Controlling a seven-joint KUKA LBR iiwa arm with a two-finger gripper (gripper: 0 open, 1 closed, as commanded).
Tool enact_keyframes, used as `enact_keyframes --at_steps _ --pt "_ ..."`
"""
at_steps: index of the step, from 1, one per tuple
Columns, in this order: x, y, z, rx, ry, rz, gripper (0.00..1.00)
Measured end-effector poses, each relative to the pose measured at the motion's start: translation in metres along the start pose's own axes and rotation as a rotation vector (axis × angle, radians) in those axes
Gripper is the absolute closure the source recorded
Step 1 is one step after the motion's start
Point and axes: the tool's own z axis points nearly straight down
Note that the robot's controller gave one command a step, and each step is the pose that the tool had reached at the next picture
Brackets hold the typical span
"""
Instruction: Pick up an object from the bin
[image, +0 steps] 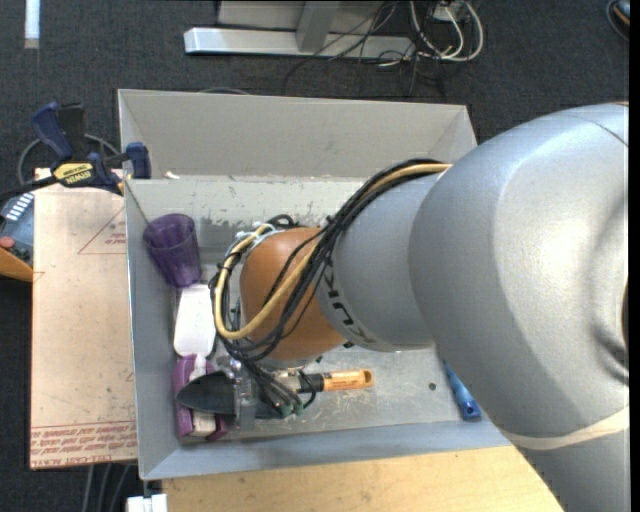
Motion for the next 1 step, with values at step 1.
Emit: enact_keyframes --at_steps 1 --pt "0.0000 0.0000 0.0000 0.000 0.000 0.000 1.00"
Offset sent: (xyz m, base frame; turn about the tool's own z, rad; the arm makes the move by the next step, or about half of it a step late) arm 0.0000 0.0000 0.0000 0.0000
